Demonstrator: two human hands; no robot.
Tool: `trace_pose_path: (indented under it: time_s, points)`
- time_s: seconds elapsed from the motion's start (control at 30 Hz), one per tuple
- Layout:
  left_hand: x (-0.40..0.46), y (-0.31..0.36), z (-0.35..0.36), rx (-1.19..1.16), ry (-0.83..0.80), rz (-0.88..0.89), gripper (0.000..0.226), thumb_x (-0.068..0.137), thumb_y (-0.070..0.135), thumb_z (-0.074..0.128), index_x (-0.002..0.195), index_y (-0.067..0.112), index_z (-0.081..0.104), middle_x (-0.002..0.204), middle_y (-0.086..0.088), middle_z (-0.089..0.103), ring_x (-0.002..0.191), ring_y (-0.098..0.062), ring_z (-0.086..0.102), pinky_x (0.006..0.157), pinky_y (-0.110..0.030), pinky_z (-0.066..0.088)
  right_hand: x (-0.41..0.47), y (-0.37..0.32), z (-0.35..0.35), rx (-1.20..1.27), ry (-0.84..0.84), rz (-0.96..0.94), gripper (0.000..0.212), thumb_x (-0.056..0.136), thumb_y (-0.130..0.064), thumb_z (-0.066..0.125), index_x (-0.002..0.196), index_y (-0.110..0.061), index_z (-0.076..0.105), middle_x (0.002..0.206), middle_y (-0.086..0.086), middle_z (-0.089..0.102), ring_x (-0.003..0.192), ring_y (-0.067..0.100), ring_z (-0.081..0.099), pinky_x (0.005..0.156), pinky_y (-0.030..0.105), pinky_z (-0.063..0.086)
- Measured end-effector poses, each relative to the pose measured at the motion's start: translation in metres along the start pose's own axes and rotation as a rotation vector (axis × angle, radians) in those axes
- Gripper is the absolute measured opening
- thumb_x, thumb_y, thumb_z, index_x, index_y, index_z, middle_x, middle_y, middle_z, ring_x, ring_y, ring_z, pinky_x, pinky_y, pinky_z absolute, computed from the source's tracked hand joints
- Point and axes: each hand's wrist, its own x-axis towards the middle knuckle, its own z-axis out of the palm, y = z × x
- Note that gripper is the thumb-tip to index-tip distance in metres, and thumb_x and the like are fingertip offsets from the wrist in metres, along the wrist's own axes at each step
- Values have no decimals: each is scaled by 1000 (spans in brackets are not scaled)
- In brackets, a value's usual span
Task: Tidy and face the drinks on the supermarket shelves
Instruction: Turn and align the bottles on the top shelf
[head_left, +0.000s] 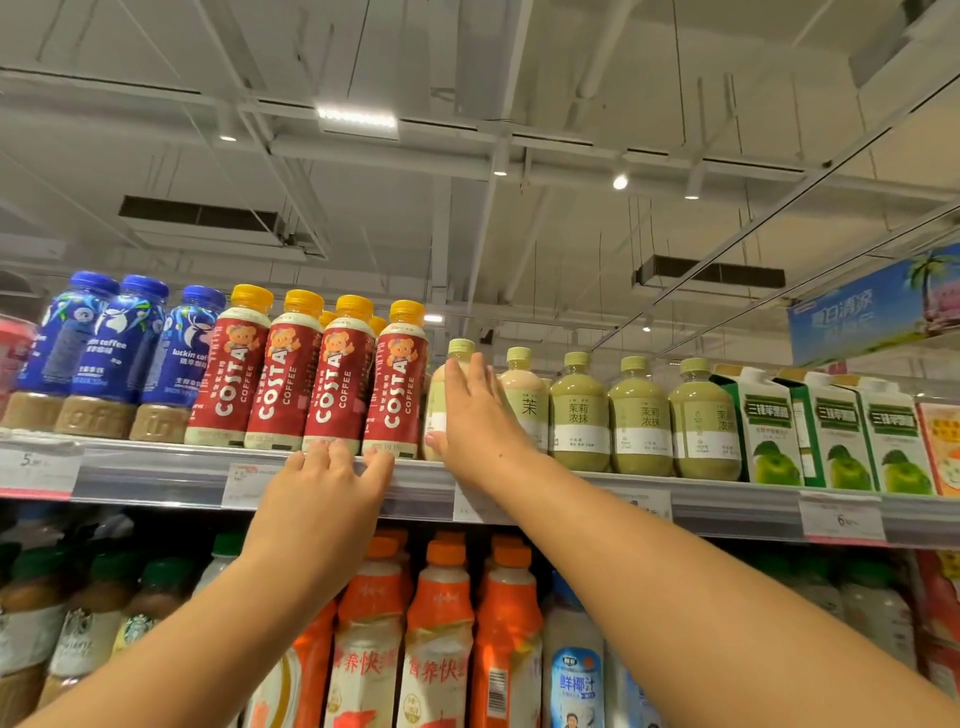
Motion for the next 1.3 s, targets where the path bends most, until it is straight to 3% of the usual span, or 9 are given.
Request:
trace_pose_path:
  time_s: [0.17,0.33,0.53,0.7,0.87,0.93,1.1,1.2,1.3]
  points:
    - [-1,1,1,-6,2,4,43,94,27,44,134,20,30,120,-5,52,110,-24,49,92,-32,40,-26,-2,0,109,44,-47,81,98,-36,52,155,-19,-3,161,10,-20,147,27,-21,118,43,-2]
    - [-5,4,-2,-25,-45,-34,51,92,28,53,138,16,35,131,-12,50,122,-29,46,100,-36,39,-90,6,21,-58,49,-271,69,101,-41,37,155,-16,3,161,11,-16,146,24,-24,111,41,-20]
    - [-7,-3,10,-110,16,-30,59,63,15,84,115,9,55,107,-15,58,102,-39,56,83,-49,49,-107,22,31,-180,9,-310,81,95,-29,49,155,-10,-2,162,11,-15,147,26,-21,113,39,-24]
    - [-1,-17,42,-207,100,15,76,57,18,87,122,17,48,117,-6,53,107,-37,54,75,-56,47,-107,8,32,-193,-64,-215,102,80,-34,66,154,-8,2,162,14,-10,147,31,-17,117,46,-15]
    - [-34,-29,37,-168,85,38,76,77,27,72,145,21,35,151,-5,39,137,-32,37,106,-58,26,-109,3,22,-265,-103,-153,100,82,-34,65,155,-9,1,162,13,-11,148,30,-16,119,46,-10]
    - [-70,-42,37,-156,85,103,65,79,25,61,140,12,44,149,-12,42,137,-32,40,108,-55,29,-113,0,25,-289,-86,-124,97,84,-29,63,155,-9,0,162,12,-13,148,28,-16,119,44,-9]
    - [-129,-116,43,-223,-12,65,61,71,11,71,130,1,59,144,-21,46,134,-38,44,106,-58,35,-119,-14,51,-376,-11,28,98,82,-24,56,154,-9,-10,159,12,-24,147,30,-21,119,46,-9]
    - [-121,-179,46,-183,-3,35,68,75,17,64,140,3,48,152,-21,34,140,-38,34,111,-55,28,-117,-27,61,-404,4,151,97,82,-21,53,153,-9,-12,158,11,-28,146,30,-24,119,47,-8]
    - [-107,-220,55,-136,-133,-10,84,82,30,61,154,18,19,163,-11,5,149,-29,7,118,-48,12,-115,-42,61,-431,-15,235,94,84,-16,51,153,-7,-12,158,12,-29,145,31,-24,119,48,-5]
